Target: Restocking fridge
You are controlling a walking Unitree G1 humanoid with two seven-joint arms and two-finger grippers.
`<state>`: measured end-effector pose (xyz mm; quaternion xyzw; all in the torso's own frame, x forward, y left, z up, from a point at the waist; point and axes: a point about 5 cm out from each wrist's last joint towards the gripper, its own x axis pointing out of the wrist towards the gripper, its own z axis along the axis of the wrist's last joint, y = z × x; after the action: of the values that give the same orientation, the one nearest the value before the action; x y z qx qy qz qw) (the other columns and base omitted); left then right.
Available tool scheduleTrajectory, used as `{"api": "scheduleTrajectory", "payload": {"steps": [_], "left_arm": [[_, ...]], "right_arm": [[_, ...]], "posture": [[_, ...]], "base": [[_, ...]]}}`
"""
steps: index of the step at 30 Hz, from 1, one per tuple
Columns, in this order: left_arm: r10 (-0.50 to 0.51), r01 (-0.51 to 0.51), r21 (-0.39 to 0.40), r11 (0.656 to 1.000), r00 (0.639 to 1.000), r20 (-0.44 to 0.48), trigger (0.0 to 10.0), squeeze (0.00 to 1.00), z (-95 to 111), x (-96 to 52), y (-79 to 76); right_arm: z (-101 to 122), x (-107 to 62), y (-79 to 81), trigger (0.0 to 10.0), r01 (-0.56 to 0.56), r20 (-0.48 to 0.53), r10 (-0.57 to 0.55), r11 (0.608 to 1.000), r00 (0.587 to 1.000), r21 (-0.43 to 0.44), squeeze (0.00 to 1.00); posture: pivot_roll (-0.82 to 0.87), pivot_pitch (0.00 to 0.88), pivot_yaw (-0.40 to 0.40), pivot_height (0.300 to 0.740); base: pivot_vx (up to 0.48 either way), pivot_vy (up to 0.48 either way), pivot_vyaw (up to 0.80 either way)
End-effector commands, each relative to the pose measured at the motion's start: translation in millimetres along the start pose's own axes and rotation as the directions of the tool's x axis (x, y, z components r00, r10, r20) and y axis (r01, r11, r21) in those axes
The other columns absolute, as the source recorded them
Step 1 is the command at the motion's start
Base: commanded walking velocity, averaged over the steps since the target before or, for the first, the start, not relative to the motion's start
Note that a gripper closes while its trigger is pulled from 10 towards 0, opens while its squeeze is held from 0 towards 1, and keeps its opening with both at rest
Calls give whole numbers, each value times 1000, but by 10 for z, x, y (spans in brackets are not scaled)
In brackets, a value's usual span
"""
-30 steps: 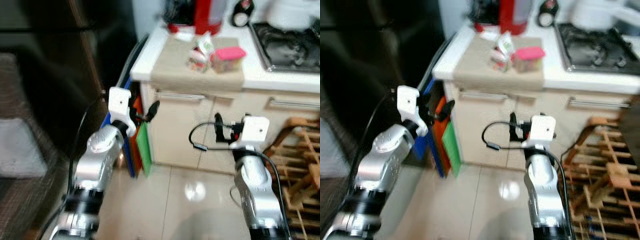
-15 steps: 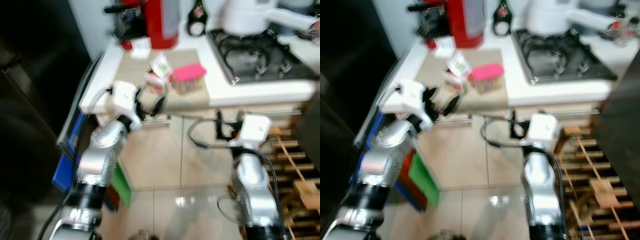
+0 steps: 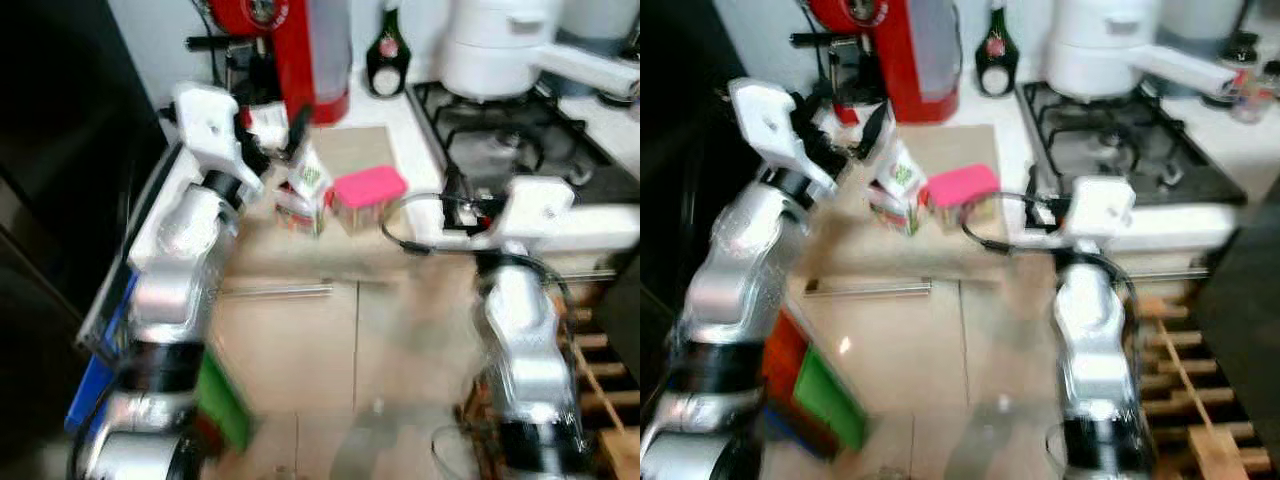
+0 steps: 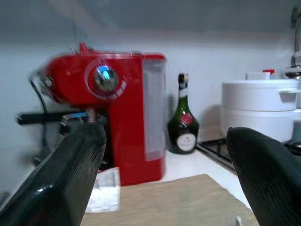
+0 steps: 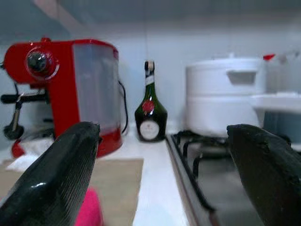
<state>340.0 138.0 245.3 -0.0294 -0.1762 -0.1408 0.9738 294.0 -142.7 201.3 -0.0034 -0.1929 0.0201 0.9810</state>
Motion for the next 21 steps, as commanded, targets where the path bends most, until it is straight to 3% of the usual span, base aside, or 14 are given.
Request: {"api": "scheduleTrajectory", "payload": {"steps": [1,5,10,14,16,21], "left_arm": [[-47,45,-31,998,997,-58,10000,0,-22,113,-86],[-82,44,-174,984,973,-216,10000,0,-235,136,-12],[-80,-8,-290,957,953,-291,10000,0,-349,142,35],[-94,-8,-325,946,950,-298,10000,0,-356,155,26],[-167,50,-372,927,942,-290,10000,0,-341,167,-45],[-216,100,-378,920,936,-278,10000,0,-331,175,-150]], "right_arm": [[28,-13,-11,10000,-27,-13,27,1000,1000,12,0],[-46,-62,17,10000,-44,-64,47,998,997,40,0],[-27,-93,-32,10000,-52,-83,55,998,995,34,0],[-30,-91,-64,10000,-49,-93,52,998,994,31,0],[-30,-83,-66,10000,-59,-102,62,998,993,29,0],[-40,-72,-55,10000,-70,-114,73,997,991,29,0]], "posture": [[-16,0,67,732],[-26,0,62,732],[-43,0,57,732],[-49,0,49,732],[-52,0,41,732],[-55,0,36,732]], "base": [[0,0,0],[0,0,0],[0,0,0],[0,0,0],[0,0,0],[0,0,0]]}}
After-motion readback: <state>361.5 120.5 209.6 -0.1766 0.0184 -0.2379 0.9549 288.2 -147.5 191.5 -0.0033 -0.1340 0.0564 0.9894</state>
